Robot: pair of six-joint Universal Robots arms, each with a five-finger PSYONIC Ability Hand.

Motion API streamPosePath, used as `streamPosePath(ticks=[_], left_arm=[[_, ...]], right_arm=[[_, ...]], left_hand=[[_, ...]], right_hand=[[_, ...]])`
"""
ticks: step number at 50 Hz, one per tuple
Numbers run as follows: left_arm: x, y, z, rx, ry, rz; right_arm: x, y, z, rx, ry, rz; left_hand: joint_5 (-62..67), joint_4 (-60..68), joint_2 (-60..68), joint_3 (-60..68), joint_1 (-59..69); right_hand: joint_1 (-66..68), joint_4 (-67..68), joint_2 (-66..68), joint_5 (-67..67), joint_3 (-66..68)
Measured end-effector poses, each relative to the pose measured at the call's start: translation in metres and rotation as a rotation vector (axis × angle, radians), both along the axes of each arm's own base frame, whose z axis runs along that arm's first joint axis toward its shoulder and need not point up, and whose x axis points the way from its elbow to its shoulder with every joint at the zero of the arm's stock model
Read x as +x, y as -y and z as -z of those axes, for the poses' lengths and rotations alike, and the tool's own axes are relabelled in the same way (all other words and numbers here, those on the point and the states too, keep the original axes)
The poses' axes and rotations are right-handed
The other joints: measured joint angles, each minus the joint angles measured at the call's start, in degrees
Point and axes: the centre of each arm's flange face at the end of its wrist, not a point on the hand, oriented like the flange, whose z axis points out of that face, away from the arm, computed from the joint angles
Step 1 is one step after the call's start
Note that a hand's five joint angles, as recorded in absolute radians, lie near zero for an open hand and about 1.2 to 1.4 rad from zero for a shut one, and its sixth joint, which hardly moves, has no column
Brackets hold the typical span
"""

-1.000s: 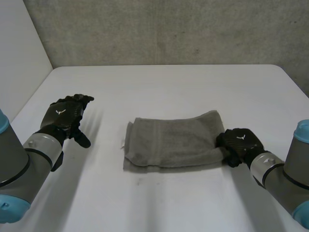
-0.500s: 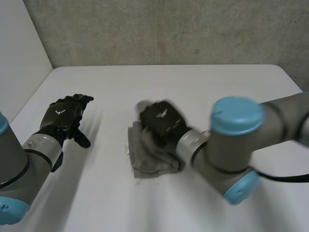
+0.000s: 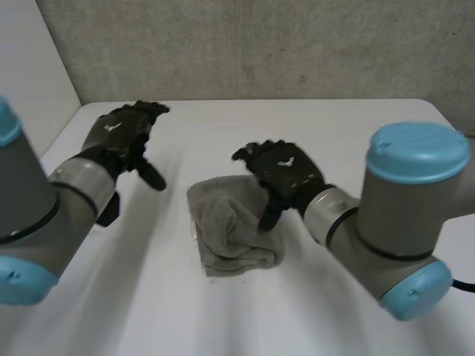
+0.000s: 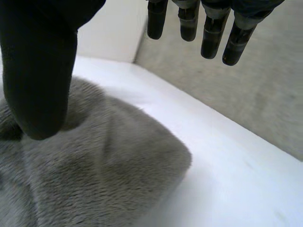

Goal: Fold the towel.

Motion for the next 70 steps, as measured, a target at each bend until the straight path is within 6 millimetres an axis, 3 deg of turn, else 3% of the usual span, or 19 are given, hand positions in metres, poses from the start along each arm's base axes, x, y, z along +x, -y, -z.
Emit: streamPosePath(ticks=[6, 8, 12, 15, 23, 35, 40, 46, 49, 51, 52, 55, 58, 63, 70], left_arm=[[-0.041, -0.007, -0.001, 0.103, -0.041, 0.079], [-0.06, -0.009, 0.01, 0.174, -0.038, 0.091], [-0.074, -0.009, 0.03, 0.247, -0.015, 0.078], [-0.083, -0.009, 0.063, 0.332, 0.046, 0.027], [-0.071, -0.006, 0.105, 0.396, 0.166, -0.113], [-0.051, -0.02, 0.115, 0.401, 0.2, -0.153], [-0.05, -0.024, 0.114, 0.376, 0.19, -0.142], [-0.051, -0.025, 0.1, 0.324, 0.168, -0.123], [-0.051, -0.025, 0.083, 0.283, 0.149, -0.109], [-0.051, -0.025, 0.067, 0.247, 0.129, -0.099], [-0.05, -0.025, 0.052, 0.213, 0.113, -0.092], [-0.047, -0.025, 0.029, 0.16, 0.09, -0.087], [-0.036, -0.022, -0.011, 0.06, 0.06, -0.103], [-0.009, -0.015, -0.065, -0.082, 0.039, -0.157], [0.016, -0.015, -0.097, -0.16, 0.031, -0.158]], right_arm=[[-0.016, 0.02, -0.005, 0.106, 0.118, 0.097], [-0.021, 0.027, -0.004, 0.158, 0.154, 0.128], [-0.023, 0.032, 0.001, 0.211, 0.169, 0.142], [-0.021, 0.035, 0.013, 0.27, 0.155, 0.138], [-0.012, 0.038, 0.039, 0.331, 0.103, 0.108], [0.004, 0.034, 0.077, 0.277, -0.056, 0.044], [0.004, 0.034, 0.078, 0.239, -0.094, 0.04], [0.002, 0.036, 0.055, 0.179, -0.078, 0.046], [0.0, 0.037, 0.031, 0.13, -0.045, 0.051], [-0.003, 0.037, 0.012, 0.09, -0.017, 0.058], [-0.008, 0.038, -0.009, 0.043, 0.014, 0.073], [-0.016, 0.041, -0.035, -0.022, 0.055, 0.102], [-0.036, 0.047, -0.074, -0.139, 0.121, 0.173], [-0.067, 0.056, -0.112, -0.274, 0.189, 0.286], [-0.094, 0.063, -0.125, -0.315, 0.198, 0.375]], left_hand=[[0.0, 0.0, 0.0, 0.0, 0.0], [0.0, 0.0, 0.0, 0.0, 0.0], [0.0, 0.0, 0.0, 0.0, 0.0], [0.0, 0.0, 0.0, 0.0, 0.0], [0.0, 0.0, 0.0, 0.0, 0.0], [-0.1, 0.0, 0.0, 0.0, -0.3], [-0.1, 0.0, 0.0, 0.0, -0.3], [-0.1, 0.0, 0.0, 0.0, -0.3], [-0.1, 0.0, 0.0, 0.0, -0.3], [-0.1, 0.0, 0.0, 0.0, -0.3], [-0.1, 0.0, 0.0, 0.0, -0.3], [-0.1, 0.0, 0.0, 0.0, -0.3], [-0.1, 0.0, 0.0, 0.0, -0.3], [-0.1, 0.0, 0.0, 0.0, -0.3], [-0.1, 0.0, 0.0, 0.0, -0.3]], right_hand=[[-0.1, -0.2, -0.3, 0.0, -0.2], [-0.2, -0.2, -0.3, 0.0, -0.2], [-0.2, -0.2, -0.3, 0.0, -0.2], [-0.2, -0.2, -0.3, 0.0, -0.2], [-0.2, -0.2, -0.3, 0.0, -0.2], [-0.2, -0.2, -0.3, 0.0, -0.2], [-0.2, -0.2, -0.3, 0.0, -0.2], [-0.2, -0.2, -0.3, 0.0, -0.2], [-0.2, -0.2, -0.3, 0.0, -0.2], [-0.2, -0.2, -0.3, 0.0, -0.2], [-0.2, -0.2, -0.3, 0.0, -0.2], [-0.2, -0.2, -0.3, 0.0, -0.2], [-0.2, -0.2, -0.3, 0.0, -0.2], [-0.2, -0.2, -0.3, 0.0, -0.2], [-0.2, -0.2, -0.3, 0.0, -0.2]])
